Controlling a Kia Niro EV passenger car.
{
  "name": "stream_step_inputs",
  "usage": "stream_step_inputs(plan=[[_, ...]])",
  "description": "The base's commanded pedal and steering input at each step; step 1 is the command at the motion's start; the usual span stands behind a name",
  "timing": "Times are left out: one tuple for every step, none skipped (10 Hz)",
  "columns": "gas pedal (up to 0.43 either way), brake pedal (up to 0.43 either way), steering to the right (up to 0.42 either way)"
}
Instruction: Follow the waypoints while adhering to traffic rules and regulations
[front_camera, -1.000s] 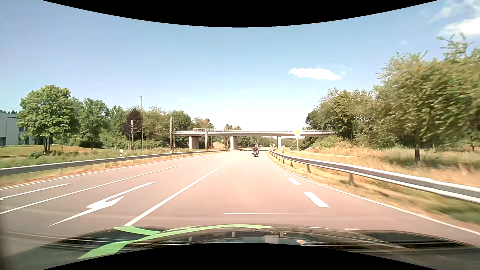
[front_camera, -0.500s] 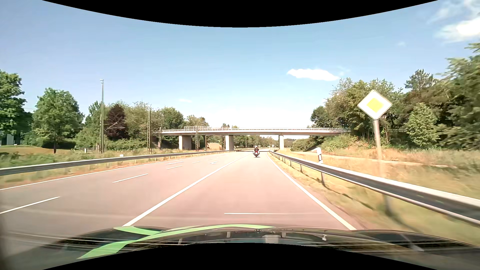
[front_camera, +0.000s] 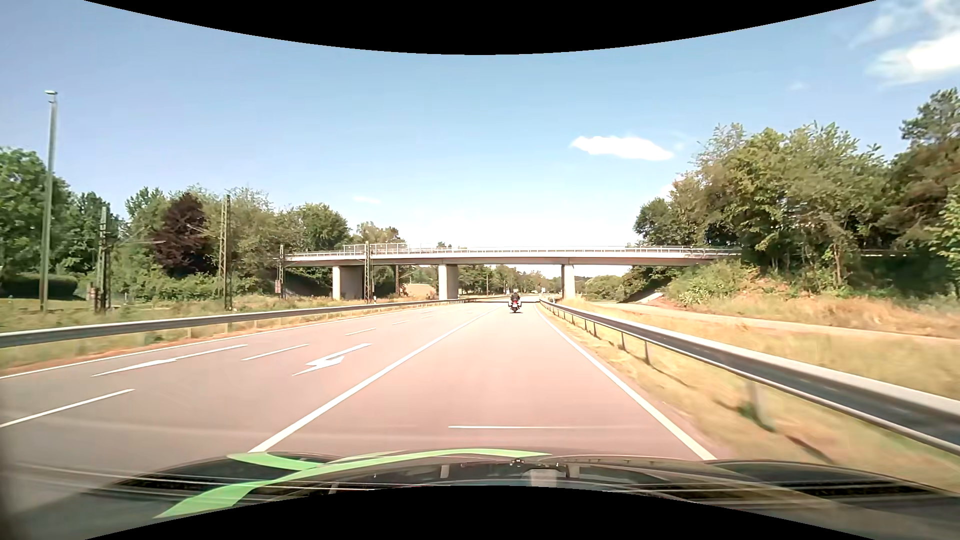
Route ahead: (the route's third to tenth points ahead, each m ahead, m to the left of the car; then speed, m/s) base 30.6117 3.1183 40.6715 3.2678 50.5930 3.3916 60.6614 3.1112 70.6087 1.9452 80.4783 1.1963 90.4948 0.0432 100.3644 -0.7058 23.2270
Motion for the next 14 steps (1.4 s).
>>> stream_step_inputs(plan=[[0.169, 0.0, 0.002], [0.169, 0.0, 0.002], [0.169, 0.0, 0.002], [0.169, 0.0, 0.002], [0.169, 0.0, 0.003], [0.169, 0.0, 0.004], [0.169, 0.0, 0.004], [0.177, 0.0, 0.004], [0.177, 0.0, 0.004], [0.177, 0.0, 0.004], [0.169, 0.0, 0.004], [0.157, 0.0, 0.004], [0.15, 0.0, 0.004], [0.138, 0.0, 0.004]])
